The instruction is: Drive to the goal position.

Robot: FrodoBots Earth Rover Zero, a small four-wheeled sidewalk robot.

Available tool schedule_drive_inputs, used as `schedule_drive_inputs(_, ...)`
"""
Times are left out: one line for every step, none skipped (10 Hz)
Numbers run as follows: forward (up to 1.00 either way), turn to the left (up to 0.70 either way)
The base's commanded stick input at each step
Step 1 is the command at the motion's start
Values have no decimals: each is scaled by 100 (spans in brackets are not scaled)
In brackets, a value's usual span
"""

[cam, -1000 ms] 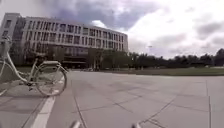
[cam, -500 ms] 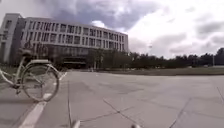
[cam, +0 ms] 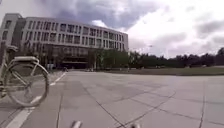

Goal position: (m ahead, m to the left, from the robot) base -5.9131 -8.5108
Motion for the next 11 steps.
schedule_drive_inputs(70,0)
schedule_drive_inputs(70,0)
schedule_drive_inputs(70,0)
schedule_drive_inputs(70,0)
schedule_drive_inputs(70,0)
schedule_drive_inputs(70,0)
schedule_drive_inputs(70,0)
schedule_drive_inputs(70,0)
schedule_drive_inputs(70,0)
schedule_drive_inputs(70,0)
schedule_drive_inputs(70,0)
